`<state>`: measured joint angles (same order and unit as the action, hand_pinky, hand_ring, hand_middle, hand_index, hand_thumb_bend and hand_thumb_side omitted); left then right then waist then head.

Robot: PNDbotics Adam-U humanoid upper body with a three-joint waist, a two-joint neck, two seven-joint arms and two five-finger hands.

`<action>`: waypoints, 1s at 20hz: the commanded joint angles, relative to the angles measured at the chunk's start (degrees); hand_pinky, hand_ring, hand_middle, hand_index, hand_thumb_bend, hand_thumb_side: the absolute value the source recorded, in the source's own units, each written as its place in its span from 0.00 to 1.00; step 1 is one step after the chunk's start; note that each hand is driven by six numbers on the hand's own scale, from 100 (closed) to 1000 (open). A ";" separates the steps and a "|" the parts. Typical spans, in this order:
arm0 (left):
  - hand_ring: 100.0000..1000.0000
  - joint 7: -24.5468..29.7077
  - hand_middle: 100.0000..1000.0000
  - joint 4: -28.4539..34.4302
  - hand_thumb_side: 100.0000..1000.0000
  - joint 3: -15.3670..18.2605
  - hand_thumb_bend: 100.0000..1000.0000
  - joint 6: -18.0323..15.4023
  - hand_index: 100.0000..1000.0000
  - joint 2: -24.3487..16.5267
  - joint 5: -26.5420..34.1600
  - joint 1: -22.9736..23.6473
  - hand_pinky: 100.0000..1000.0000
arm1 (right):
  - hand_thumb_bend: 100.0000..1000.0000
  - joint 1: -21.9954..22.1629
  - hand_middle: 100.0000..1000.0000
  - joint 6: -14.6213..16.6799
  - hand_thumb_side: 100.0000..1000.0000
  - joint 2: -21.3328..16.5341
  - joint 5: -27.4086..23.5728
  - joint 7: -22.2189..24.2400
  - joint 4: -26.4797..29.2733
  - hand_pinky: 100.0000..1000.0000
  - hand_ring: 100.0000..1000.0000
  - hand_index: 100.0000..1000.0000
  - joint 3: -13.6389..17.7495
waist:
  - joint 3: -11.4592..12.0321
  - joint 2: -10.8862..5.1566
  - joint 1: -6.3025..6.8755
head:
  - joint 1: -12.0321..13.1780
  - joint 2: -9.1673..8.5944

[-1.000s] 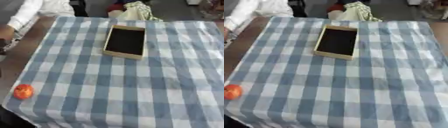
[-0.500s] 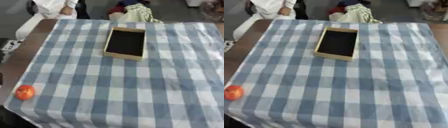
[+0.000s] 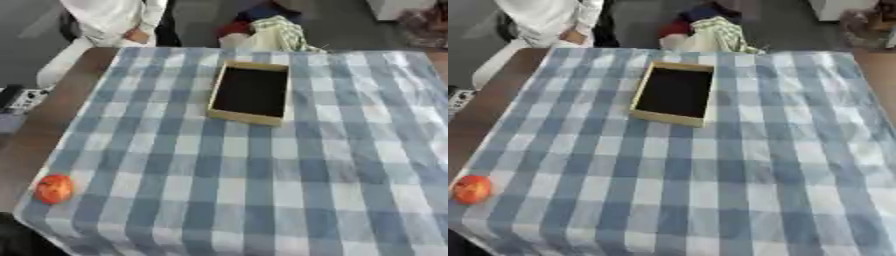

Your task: Pick up objects on the table and place them in the box.

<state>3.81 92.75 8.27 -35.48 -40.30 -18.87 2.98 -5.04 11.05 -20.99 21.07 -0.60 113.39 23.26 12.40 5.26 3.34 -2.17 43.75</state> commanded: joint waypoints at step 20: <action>0.98 15.23 0.86 -7.89 0.66 1.23 0.00 2.52 0.89 -6.54 -4.35 -7.03 0.78 | 0.00 -0.48 0.71 -0.62 0.74 -1.14 0.11 0.01 1.20 0.68 0.67 0.69 0.19 | -0.36 -0.37 0.02 | 0.39 0.37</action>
<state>17.05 83.86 9.09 -32.87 -43.71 -23.82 -3.37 -5.04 10.56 -20.98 21.13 -0.54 113.39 23.26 12.01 5.30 3.32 -1.93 43.75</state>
